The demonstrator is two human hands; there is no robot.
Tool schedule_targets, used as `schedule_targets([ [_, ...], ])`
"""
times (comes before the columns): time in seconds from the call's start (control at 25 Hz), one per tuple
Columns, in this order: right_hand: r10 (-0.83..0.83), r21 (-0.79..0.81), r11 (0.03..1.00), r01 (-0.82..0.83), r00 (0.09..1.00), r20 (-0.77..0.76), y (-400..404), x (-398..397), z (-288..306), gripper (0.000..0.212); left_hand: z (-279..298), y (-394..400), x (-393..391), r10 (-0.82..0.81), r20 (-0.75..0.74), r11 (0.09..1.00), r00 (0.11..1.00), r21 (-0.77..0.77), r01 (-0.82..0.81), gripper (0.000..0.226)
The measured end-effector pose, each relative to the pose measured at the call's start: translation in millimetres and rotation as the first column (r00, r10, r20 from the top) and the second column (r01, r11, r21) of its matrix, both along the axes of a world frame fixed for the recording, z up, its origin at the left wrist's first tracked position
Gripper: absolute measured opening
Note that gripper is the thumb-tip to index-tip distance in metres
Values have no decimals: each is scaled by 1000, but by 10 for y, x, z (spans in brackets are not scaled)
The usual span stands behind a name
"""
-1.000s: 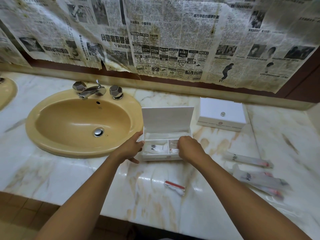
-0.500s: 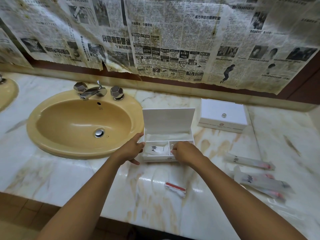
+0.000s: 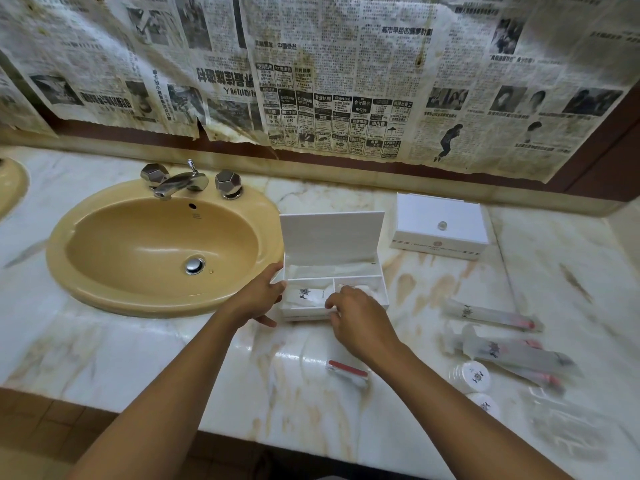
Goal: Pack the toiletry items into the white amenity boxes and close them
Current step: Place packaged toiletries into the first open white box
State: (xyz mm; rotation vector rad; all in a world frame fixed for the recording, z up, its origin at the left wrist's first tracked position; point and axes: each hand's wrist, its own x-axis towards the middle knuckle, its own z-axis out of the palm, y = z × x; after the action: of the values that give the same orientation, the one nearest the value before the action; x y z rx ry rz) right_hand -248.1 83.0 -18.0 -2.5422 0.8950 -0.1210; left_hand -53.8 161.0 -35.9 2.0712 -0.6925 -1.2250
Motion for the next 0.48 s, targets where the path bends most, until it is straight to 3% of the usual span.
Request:
schedule_targets([
  [0.32,36,148,989,-4,975,-219,172,-200,-201,31,3,9,-14,9,-10,1000,1000,-2,-9,50],
  [0.48,104,140,988,-61,939,-329,232,-263,-305,30,-1,10,-15,1,-10,1000,1000,-4,-1,50],
])
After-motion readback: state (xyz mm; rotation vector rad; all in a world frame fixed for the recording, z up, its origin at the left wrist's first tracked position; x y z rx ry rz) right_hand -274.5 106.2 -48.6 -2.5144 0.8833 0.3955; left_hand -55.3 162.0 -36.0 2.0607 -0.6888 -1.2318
